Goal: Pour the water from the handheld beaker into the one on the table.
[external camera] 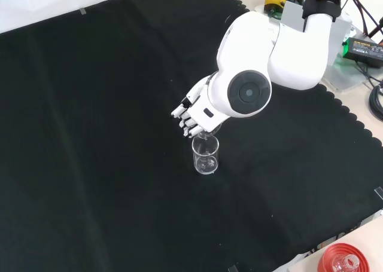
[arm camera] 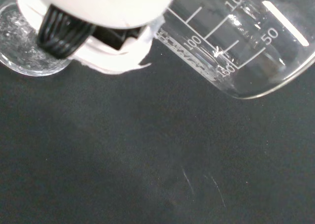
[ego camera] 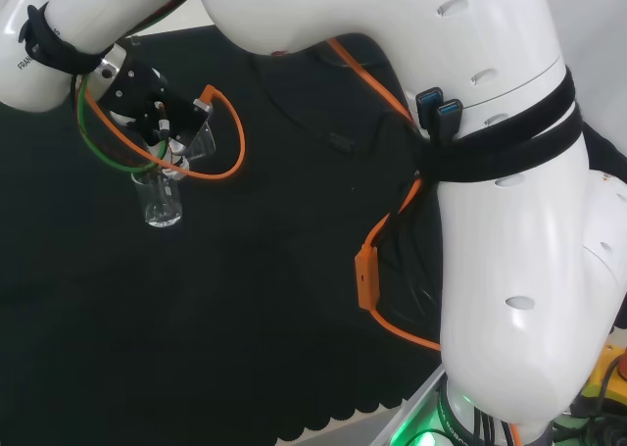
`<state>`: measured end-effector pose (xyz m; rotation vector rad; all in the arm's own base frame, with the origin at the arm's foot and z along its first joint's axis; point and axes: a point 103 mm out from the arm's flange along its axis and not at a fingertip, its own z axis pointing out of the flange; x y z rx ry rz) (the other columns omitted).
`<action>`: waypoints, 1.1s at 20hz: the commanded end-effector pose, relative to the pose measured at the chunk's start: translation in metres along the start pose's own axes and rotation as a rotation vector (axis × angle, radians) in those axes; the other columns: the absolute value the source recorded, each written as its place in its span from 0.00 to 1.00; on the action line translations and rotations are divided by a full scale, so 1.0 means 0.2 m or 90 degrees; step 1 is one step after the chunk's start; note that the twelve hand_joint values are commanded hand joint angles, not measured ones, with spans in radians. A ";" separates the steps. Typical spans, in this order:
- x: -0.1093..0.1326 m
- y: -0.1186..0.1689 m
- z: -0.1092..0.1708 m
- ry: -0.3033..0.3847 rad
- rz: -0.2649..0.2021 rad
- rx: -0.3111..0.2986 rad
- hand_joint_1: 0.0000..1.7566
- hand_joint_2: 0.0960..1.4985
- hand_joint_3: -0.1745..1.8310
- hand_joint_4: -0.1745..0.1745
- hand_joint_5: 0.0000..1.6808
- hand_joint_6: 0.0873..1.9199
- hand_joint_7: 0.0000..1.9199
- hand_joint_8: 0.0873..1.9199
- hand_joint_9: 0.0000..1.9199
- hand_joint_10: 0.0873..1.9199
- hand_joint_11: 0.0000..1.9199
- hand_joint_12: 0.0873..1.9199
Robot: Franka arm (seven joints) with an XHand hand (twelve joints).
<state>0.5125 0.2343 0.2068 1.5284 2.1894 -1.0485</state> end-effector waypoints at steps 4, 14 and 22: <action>0.01 0.00 -0.01 -0.004 0.000 0.002 0.66 0.40 0.38 0.81 0.84 0.17 0.76 0.00 0.66 0.07 0.43 0.55; 0.00 0.00 -0.01 -0.005 -0.001 0.002 0.66 0.40 0.38 0.81 0.84 0.17 0.76 0.00 0.66 0.07 0.43 0.54; -0.03 -0.03 -0.04 -0.005 0.000 0.002 0.66 0.40 0.38 0.81 0.84 0.17 0.76 0.00 0.66 0.07 0.43 0.54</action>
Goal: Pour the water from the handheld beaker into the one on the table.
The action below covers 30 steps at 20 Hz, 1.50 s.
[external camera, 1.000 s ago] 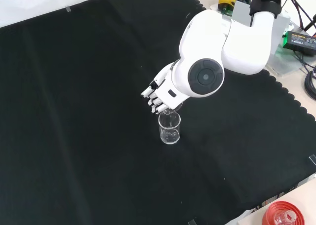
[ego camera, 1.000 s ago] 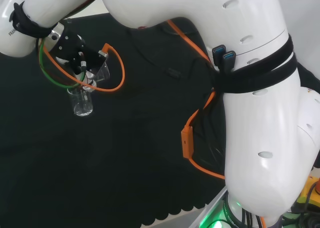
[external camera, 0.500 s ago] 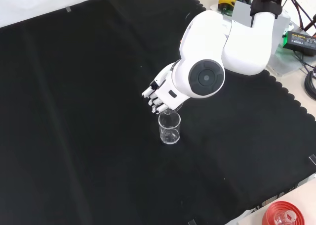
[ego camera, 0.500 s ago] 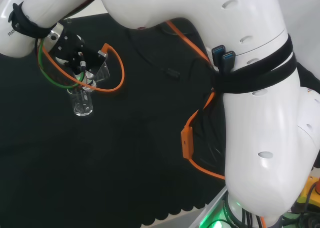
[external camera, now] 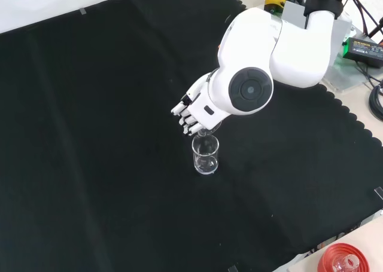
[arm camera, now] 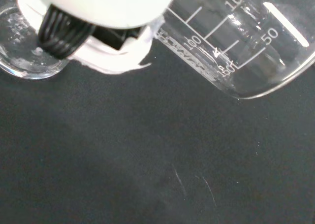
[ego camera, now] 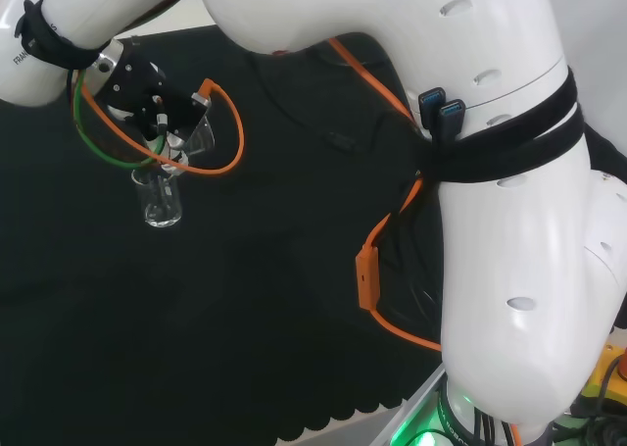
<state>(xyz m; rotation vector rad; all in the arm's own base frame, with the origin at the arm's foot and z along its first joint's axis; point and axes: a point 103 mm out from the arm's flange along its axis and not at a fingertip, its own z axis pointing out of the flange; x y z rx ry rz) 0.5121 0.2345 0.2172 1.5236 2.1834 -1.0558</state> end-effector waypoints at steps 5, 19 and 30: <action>0.00 0.00 0.00 0.000 0.000 0.001 0.66 0.40 0.38 0.81 0.84 0.17 0.76 0.00 0.66 0.07 0.43 0.54; -0.03 -0.02 -0.03 0.029 -0.003 -0.016 0.66 0.40 0.38 0.81 0.84 0.17 0.76 0.00 0.66 0.07 0.43 0.54; -0.11 -0.04 -0.04 0.104 -0.009 -0.041 0.66 0.40 0.38 0.81 0.84 0.16 0.76 0.00 0.67 0.07 0.43 0.54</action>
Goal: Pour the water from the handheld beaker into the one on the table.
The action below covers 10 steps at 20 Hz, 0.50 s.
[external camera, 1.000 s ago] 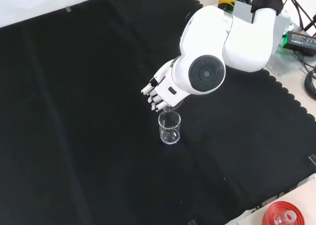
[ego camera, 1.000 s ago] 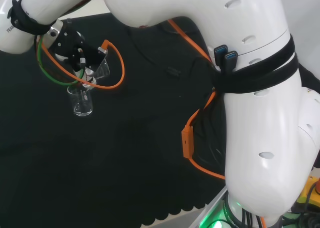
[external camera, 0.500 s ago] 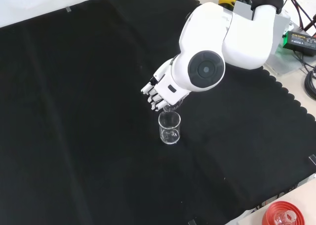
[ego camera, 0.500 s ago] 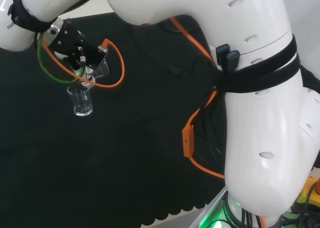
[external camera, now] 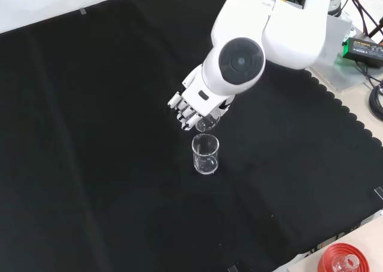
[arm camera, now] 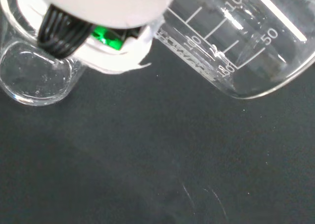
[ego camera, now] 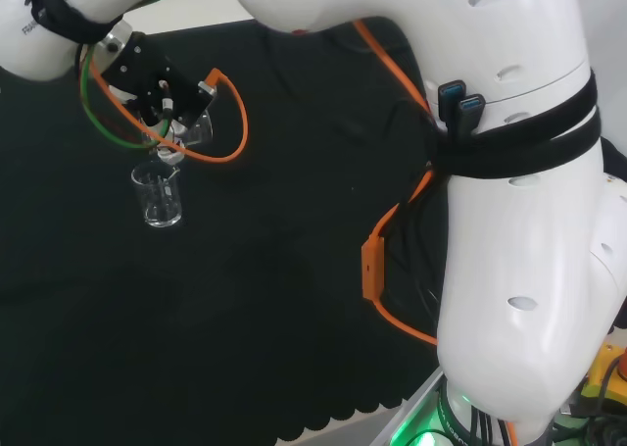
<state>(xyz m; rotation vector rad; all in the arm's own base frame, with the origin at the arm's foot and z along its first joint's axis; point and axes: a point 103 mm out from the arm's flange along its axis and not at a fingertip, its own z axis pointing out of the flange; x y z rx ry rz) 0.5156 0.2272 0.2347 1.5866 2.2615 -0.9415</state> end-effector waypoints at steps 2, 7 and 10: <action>-0.04 -0.02 0.00 0.059 -0.008 -0.017 0.66 0.40 0.38 0.81 0.84 0.16 0.76 0.00 0.67 0.07 0.43 0.54; -0.09 -0.02 0.02 0.140 -0.018 -0.031 0.66 0.40 0.38 0.81 0.84 0.16 0.76 0.00 0.67 0.07 0.43 0.54; -0.13 -0.02 0.04 0.193 -0.019 -0.054 0.66 0.40 0.38 0.82 0.84 0.16 0.76 0.00 0.67 0.07 0.43 0.54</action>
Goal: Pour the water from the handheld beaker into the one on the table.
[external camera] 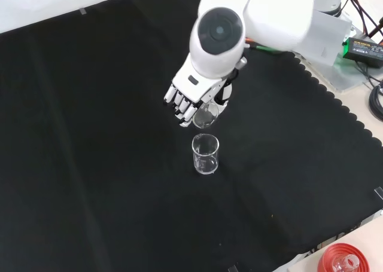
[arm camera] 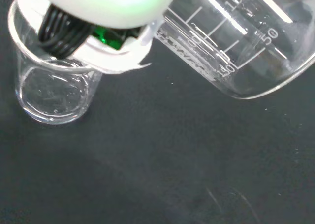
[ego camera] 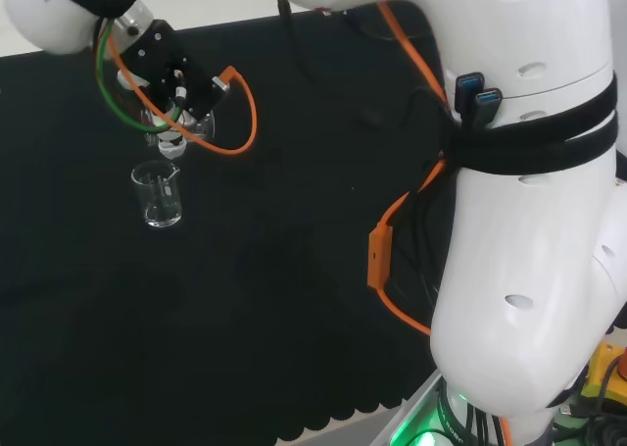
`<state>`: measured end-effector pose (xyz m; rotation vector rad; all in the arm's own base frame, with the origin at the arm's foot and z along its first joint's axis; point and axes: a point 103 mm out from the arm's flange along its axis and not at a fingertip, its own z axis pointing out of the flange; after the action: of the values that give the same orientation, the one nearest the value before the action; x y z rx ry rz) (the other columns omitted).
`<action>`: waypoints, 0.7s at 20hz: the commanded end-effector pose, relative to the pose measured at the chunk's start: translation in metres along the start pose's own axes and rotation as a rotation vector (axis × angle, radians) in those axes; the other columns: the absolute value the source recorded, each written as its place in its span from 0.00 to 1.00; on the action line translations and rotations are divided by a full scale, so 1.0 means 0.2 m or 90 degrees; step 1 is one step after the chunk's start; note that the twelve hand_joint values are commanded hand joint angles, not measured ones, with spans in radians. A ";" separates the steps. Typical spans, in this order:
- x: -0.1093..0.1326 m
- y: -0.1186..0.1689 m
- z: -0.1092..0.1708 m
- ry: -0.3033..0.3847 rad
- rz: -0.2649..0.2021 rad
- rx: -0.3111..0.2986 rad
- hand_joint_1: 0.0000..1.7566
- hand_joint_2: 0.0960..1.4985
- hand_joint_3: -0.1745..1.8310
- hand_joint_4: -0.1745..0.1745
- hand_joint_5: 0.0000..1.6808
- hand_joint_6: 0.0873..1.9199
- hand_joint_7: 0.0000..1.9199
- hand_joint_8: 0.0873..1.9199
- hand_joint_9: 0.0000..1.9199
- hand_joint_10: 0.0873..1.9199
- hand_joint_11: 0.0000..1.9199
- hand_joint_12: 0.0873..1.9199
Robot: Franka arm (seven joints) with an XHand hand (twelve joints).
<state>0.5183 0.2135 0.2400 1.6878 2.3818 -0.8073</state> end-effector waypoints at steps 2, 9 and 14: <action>-0.09 -0.02 0.02 0.134 -0.012 -0.057 0.66 0.40 0.38 0.82 0.84 0.16 0.76 0.00 0.67 0.07 0.43 0.54; -0.12 -0.03 0.03 0.167 -0.010 -0.080 0.66 0.40 0.38 0.82 0.84 0.16 0.76 0.00 0.67 0.07 0.44 0.54; -0.13 -0.02 0.05 0.199 -0.009 -0.085 0.66 0.40 0.38 0.82 0.84 0.16 0.76 0.00 0.67 0.07 0.44 0.54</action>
<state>0.5213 0.1892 0.2440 1.8430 2.5597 -0.4438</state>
